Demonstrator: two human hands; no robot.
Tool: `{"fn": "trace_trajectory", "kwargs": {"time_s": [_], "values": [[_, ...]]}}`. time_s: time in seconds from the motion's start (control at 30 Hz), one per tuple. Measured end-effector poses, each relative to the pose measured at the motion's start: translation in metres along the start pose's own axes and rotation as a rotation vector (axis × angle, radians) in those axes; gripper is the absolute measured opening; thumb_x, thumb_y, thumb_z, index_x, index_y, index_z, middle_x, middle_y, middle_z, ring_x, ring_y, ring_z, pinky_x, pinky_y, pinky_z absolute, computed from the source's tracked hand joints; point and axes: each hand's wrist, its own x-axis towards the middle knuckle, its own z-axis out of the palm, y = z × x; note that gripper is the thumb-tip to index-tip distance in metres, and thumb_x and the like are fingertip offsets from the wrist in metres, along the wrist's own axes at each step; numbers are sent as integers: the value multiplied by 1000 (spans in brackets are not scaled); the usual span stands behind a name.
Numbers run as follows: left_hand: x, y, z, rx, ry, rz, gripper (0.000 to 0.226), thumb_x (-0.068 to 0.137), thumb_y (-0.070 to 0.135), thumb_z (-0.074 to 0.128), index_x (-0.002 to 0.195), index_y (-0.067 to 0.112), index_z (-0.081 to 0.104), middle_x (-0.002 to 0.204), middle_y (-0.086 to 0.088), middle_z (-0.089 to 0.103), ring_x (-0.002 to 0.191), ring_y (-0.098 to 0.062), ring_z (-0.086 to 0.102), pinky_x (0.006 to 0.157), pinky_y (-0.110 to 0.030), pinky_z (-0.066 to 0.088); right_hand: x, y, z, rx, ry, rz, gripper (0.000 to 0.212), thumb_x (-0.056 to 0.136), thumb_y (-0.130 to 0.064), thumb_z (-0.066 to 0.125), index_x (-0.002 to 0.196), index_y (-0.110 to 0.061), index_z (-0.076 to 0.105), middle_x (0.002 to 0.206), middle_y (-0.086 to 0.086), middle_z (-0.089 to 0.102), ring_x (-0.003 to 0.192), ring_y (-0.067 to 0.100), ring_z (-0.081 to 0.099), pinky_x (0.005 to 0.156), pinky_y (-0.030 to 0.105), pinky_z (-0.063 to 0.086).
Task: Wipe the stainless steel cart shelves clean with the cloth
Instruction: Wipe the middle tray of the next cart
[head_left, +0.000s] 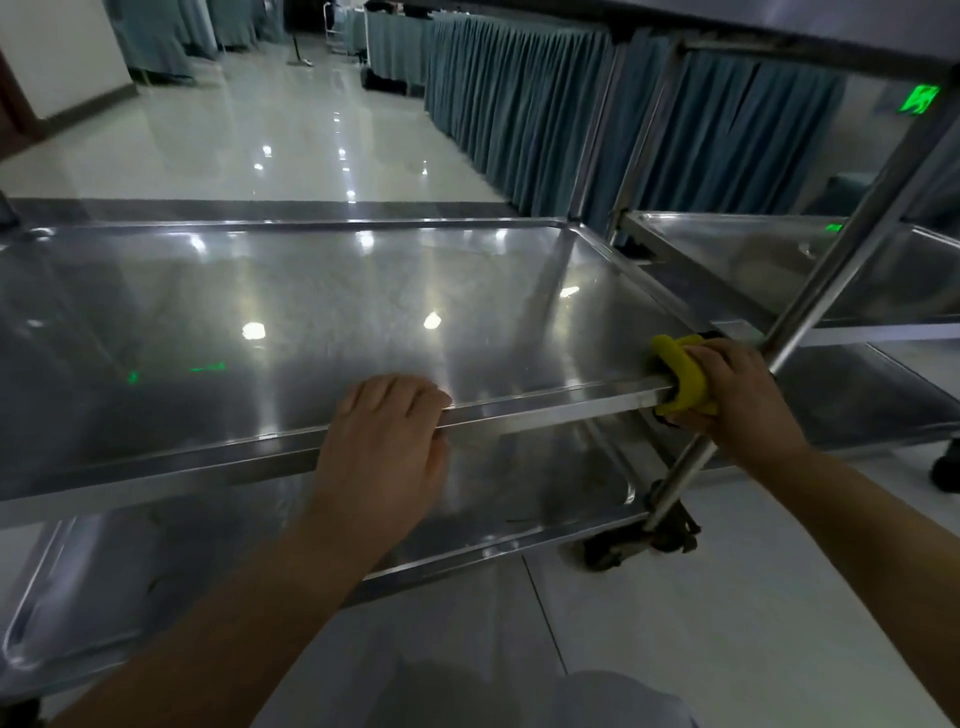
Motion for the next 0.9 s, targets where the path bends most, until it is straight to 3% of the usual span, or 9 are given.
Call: {"fn": "trace_trajectory", "kwargs": {"time_s": [0.17,0.33,0.43,0.6,0.67,0.77,0.83,0.9], "values": [[-23,-38,-18,56,-29,-142,40,74,38,45,98,13,65,98,-7,65,93,-31,55,84,-37,32,-4,-58,2,76,-3,-37,83,57,-21,91,131,-6,55,129,20,53,117,41,48,101,52,36],[-47,-67,-34,22,27,-241,48,74,39,45,106,9,64,102,-10,65,95,-34,56,86,-43,42,-1,-183,20,111,-7,-336,72,62,-28,74,129,-9,56,125,14,57,110,36,56,96,46,42],[-60,-83,-43,-8,107,-290,44,78,30,43,111,7,62,104,-12,64,96,-35,55,86,-43,39,5,-262,29,163,-117,-501,80,58,-37,61,133,-10,52,130,10,54,117,31,53,100,43,44],[-82,-108,-61,0,196,-403,43,82,21,37,114,1,59,107,-19,63,97,-40,55,87,-51,43,24,-344,26,241,-265,-742,73,69,-36,65,137,-16,45,130,7,50,123,24,44,104,36,34],[-83,-112,-65,33,193,-444,42,84,21,37,113,1,59,106,-21,63,97,-42,55,86,-52,43,31,-345,19,228,-365,-735,77,82,-39,63,147,-16,30,150,6,32,138,20,28,112,30,19],[-73,-110,-63,78,158,-462,40,85,23,39,111,3,60,105,-20,63,96,-40,55,84,-49,43,40,-324,16,205,-517,-681,64,100,-40,34,154,-22,5,161,-5,0,146,8,-1,116,25,-1],[-59,-102,-58,83,133,-432,37,85,23,40,110,5,61,104,-17,64,96,-38,55,83,-47,43,45,-300,13,260,-560,-589,56,102,-39,24,153,-25,4,161,-8,-1,146,5,-1,115,24,-1],[-41,-89,-50,84,105,-382,35,85,23,42,109,7,62,103,-14,65,95,-36,56,85,-45,43,52,-269,8,318,-580,-432,53,103,-36,26,153,-28,10,160,-10,5,145,10,9,113,25,8]]}}
